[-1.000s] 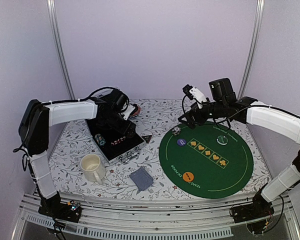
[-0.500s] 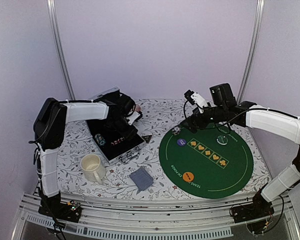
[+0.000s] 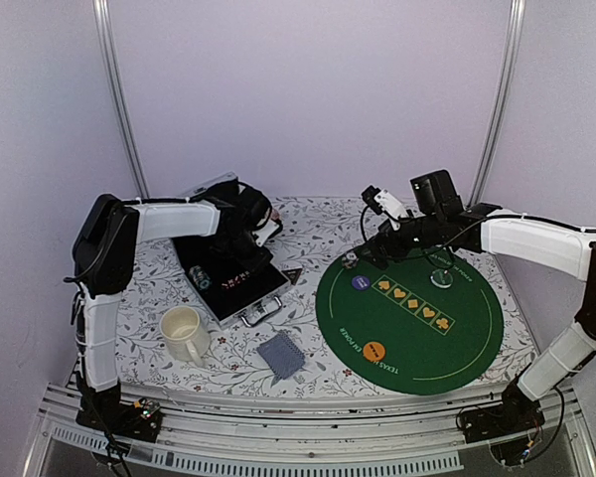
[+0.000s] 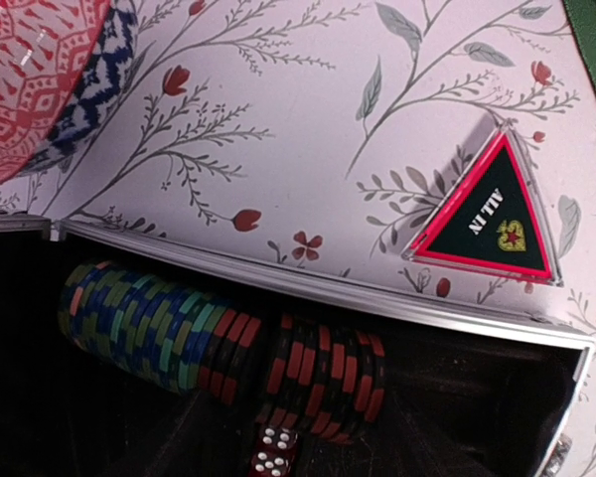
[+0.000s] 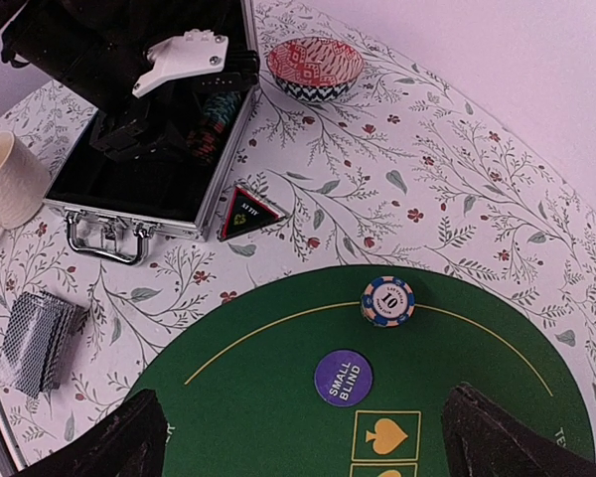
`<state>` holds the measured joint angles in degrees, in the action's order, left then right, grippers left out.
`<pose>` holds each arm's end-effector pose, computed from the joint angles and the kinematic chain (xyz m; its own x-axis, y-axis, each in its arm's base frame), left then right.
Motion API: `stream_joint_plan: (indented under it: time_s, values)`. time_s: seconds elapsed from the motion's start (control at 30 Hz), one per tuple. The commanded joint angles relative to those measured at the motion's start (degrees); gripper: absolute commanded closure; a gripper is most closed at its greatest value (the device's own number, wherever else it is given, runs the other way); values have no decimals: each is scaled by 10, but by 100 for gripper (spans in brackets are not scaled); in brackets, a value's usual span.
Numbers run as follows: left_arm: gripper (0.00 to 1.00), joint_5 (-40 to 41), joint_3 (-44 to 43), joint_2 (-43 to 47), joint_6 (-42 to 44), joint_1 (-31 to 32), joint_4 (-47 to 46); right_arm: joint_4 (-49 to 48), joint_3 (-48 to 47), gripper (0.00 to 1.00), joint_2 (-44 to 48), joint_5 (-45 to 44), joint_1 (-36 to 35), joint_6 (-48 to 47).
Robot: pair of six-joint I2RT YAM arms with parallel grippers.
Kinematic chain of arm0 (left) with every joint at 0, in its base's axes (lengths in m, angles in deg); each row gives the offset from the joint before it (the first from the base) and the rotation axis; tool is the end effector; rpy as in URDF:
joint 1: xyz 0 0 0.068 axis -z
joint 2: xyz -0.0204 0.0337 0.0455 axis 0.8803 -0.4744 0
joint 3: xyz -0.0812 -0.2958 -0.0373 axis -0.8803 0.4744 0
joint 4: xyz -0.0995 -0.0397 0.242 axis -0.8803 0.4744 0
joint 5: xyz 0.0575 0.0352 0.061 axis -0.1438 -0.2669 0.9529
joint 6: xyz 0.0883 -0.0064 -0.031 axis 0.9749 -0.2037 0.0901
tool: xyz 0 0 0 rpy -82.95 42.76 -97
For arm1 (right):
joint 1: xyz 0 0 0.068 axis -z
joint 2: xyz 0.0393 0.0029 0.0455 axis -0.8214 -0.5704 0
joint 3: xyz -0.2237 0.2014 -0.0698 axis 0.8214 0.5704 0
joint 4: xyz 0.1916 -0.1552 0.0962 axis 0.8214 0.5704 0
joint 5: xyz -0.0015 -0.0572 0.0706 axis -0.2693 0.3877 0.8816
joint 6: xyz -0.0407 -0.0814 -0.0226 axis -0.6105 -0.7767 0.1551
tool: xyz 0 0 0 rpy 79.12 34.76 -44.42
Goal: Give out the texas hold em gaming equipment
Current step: Pick up the pile of poker chips from the chip case.
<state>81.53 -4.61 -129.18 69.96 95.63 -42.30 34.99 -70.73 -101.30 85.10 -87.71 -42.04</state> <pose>0.4164 -0.2648 0.1567 -0.6929 0.5919 -0.4117 0.5735 0.7986 0.1828 0.3140 0.2248 0.2822 -0.3296 -0.4900 -0.8070 -0.7901 0.6111 -0.0484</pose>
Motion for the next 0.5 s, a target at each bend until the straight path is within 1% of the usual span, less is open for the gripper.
stream_joint_plan:
  time_s: [0.0,0.1,0.17,0.27,0.4,0.47]
  values:
    - [41,-33,-7,-23,12,-6,0,-2,-14,1,-14,15,3,9]
    - [42,-85,6,-14,17,-2,1,-1,-15,1,-18,18,3,10]
    - [42,-80,16,-2,19,4,-3,0,-15,1,-20,19,3,10]
    - [42,-56,29,16,23,6,-23,1,-16,1,-25,23,3,10]
    - [42,25,21,17,30,6,-26,4,-22,1,-32,30,3,11]
    - [41,41,18,21,28,6,-26,6,-24,1,-35,33,3,11]
